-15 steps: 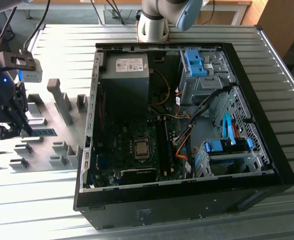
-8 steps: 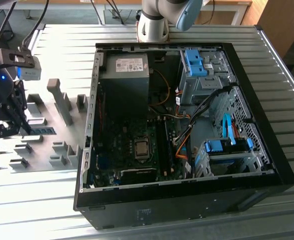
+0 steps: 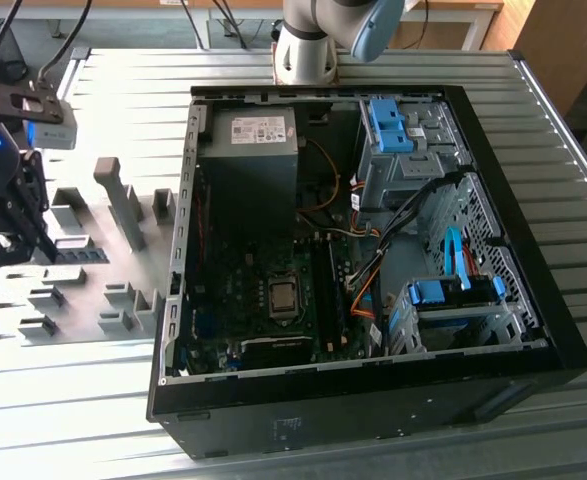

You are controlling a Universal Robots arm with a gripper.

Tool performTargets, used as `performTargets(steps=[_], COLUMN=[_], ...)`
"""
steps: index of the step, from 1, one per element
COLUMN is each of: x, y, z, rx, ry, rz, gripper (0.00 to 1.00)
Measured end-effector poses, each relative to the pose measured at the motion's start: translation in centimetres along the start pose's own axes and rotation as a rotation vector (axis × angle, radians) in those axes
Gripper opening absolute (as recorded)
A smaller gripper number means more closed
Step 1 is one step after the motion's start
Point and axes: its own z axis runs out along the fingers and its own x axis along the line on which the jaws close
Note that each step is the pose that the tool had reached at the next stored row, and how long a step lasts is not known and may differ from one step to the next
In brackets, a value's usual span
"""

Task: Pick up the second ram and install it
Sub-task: 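Pick up the second ram and move it above second insertion slot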

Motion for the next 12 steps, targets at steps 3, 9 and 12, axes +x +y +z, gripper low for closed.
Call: performTargets(steps=[3, 9, 12], x=[-0.01, -0.04, -0.05], y=[0.01, 0.01, 0.02], z=[-0.6, -1.77, -2.43], rx=[0.0001, 0.0001, 0.0], ry=[-0.0006, -0.0007, -0.0006], rz=[0.0, 0.0, 0.0], gripper=[0.14, 0.14, 0.14])
